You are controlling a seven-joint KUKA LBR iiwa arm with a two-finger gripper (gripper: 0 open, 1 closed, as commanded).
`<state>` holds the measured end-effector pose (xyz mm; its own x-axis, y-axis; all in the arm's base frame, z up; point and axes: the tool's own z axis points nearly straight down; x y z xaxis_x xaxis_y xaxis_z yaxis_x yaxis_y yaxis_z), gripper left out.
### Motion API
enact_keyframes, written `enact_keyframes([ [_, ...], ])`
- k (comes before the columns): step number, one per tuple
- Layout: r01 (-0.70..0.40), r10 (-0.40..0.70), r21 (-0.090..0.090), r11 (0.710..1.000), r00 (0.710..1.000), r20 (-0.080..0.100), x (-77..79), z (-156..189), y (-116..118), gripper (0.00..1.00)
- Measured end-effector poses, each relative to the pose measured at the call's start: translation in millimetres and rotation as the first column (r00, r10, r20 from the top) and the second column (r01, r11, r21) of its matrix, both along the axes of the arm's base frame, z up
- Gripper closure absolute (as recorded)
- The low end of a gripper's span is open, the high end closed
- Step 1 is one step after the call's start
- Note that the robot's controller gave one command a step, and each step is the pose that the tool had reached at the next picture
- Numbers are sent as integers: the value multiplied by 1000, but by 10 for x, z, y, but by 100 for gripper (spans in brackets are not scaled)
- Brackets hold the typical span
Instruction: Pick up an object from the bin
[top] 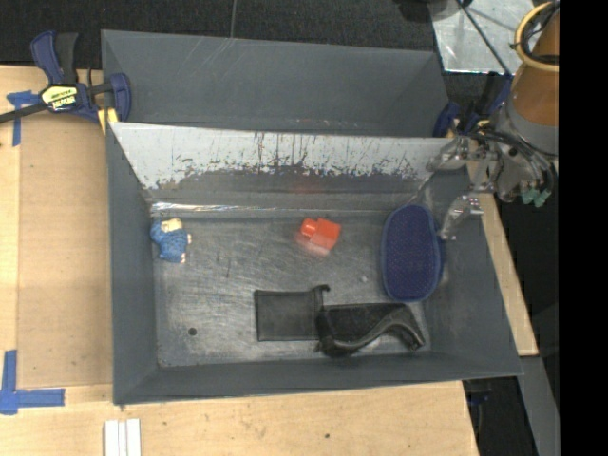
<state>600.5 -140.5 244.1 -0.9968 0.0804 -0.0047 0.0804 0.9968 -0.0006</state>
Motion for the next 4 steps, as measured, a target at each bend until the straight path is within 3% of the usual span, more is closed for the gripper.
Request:
enact_keyframes([
  [1,76,-76,2,997,997,-7,107,-944,-106,0],
  [2,-9,9,4,1000,1000,14,169,-1478,-32,0],
  [3,346,-346,9,938,938,26,-21,-1601,-65,0],
  [4,344,-344,8,939,938,27,-15,-1594,-65,100],
])
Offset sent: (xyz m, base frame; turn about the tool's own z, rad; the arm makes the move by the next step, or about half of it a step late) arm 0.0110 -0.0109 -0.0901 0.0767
